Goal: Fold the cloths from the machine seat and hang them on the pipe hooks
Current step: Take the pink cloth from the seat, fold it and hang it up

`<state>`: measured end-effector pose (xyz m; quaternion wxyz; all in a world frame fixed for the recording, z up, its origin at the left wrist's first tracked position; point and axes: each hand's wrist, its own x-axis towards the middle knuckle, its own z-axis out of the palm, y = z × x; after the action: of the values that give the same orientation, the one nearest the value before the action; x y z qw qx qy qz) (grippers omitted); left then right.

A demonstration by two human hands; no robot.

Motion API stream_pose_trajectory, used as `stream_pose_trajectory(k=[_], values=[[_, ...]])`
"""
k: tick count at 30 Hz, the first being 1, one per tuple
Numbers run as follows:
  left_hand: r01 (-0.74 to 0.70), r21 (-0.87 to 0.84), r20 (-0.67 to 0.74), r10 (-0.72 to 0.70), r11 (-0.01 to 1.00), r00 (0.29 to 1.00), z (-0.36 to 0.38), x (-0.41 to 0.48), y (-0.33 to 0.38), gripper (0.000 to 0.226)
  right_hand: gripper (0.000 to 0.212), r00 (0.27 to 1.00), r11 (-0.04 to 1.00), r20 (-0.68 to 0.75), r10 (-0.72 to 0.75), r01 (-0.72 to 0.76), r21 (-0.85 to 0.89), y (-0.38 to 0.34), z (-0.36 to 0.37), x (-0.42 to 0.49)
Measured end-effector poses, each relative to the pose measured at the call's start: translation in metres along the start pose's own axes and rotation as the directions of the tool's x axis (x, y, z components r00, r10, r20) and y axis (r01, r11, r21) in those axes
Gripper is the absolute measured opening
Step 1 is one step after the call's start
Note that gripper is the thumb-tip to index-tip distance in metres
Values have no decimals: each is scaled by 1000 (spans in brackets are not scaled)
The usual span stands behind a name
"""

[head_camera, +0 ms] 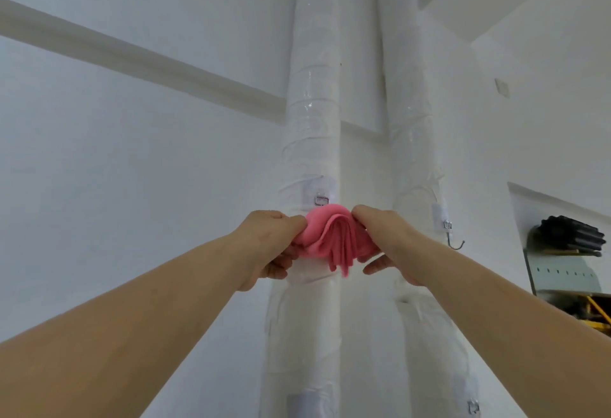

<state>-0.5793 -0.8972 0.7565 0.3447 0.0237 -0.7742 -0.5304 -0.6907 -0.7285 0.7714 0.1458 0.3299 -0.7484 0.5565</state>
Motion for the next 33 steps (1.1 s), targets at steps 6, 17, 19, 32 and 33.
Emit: stream_pose_trajectory(k=[6,17,19,32,33], values=[[-454,453,-169,573,768,802,-1,-4,3,16,25,990,992,-67,-123,124,17,-2,-1,3],[-648,663,259,697,375,668,14,-22,-8,17,16,879,866,20,-476,473,-163,-6,-4,-23],[-626,689,225,713,365,664,14,-16,-9,21,24,847,816,122,-518,532,-226,3,-7,-28],[-627,582,24,760,517,649,6,17,2,21,29,823,805,-79,-562,523,-281,-3,-2,11],[-630,576,18,763,521,647,6,16,-4,21,28,837,817,-61,-543,511,-267,1,-1,10]])
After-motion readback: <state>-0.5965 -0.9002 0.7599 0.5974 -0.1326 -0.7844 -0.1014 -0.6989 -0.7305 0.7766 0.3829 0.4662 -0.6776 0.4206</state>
